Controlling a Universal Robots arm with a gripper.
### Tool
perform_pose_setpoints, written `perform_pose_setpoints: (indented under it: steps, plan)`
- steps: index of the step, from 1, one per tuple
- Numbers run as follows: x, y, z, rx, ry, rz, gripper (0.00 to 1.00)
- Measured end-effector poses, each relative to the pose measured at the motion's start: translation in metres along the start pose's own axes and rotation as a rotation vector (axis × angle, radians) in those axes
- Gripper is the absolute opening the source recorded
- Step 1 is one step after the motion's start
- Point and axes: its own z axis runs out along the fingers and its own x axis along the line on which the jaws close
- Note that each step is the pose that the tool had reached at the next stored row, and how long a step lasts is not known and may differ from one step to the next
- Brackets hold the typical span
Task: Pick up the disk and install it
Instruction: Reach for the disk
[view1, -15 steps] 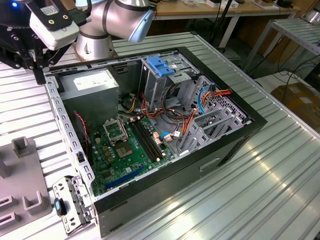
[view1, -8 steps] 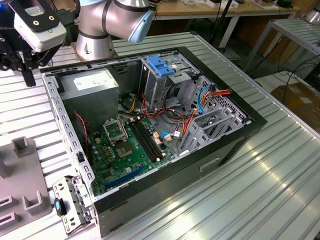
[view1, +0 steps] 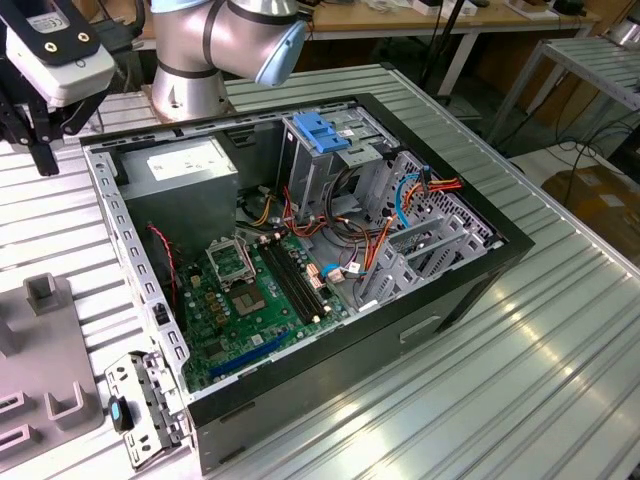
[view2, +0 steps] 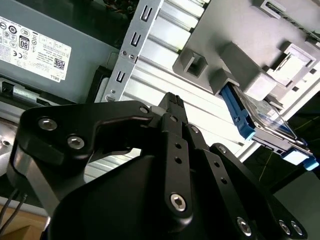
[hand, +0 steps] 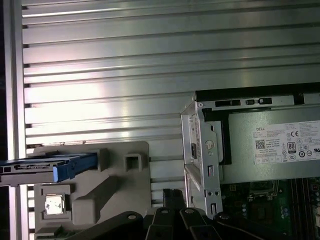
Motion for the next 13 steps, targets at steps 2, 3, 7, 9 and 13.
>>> perform_pose_setpoints:
  steps: [2,3,7,9,13]
  plan:
    - [0.0029,-0.0002,0.0,0.0001,0.0003,0.0,0.11]
    - [0.0039,-0.0003,0.0,0.0001,0.0004,0.0,0.11]
    - [0.0095,-0.0007,0.0001,0.0002,0.002,0.0,0.11]
    - [0.0164,-0.0011,0.0001,0.0003,0.0036,0.0,0.11]
    - [0.0258,-0.0017,0.0002,0.0005,0.005,0.0,0.11]
